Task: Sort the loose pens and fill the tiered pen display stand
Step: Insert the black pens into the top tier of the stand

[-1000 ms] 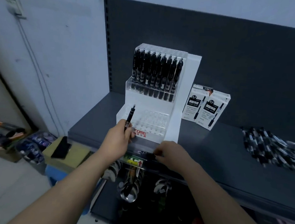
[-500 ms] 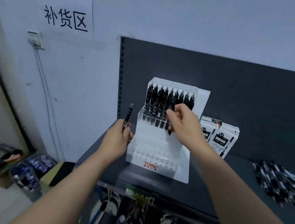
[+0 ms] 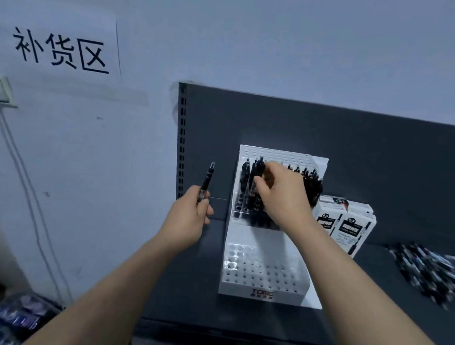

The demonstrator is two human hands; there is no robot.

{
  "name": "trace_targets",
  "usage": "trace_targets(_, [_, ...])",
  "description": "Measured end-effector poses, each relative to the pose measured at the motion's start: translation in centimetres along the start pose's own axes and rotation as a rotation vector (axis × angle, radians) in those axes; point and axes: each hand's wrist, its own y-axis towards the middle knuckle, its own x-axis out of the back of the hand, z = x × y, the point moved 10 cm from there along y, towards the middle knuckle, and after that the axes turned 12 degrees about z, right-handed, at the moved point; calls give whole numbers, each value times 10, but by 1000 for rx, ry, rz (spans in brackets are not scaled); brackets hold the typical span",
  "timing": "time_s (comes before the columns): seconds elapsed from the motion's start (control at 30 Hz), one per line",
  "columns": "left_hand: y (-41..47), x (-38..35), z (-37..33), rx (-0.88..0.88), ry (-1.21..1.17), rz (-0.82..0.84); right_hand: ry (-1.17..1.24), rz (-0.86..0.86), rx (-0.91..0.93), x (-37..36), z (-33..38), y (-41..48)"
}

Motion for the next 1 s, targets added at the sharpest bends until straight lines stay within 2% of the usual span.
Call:
trace_targets(0.13, [8,-2,8,-4,-8,65,8,-28,-130,-5,-11,2])
trace_targets(0.27, [12,-7,10,-17,-9,97,-94,45,-242,-16,-21,6])
trace_targets(0.37, [13,-9,9,-31,-2,107,-58,66,-296,-21,-26,10])
trace_targets(0.57, [14,-14,3,-45,1,129,-184,146,-314,-30,-22,17])
trace_targets(0.7, [13,-18,-7,-77,-1,132,-177,143,-313,-22,-22,9])
trace_targets(0.77, [13,-20,-14,-91,12,131,-58,77,-265,-8,-18,4])
trace_targets(0.87, [12,-26,-26,-126,21,129,302,-4,-177,10,-8,-3])
trace_targets(1.0, [9,-39,-41,-154,51,173,598,127,-149,-1,2,-4])
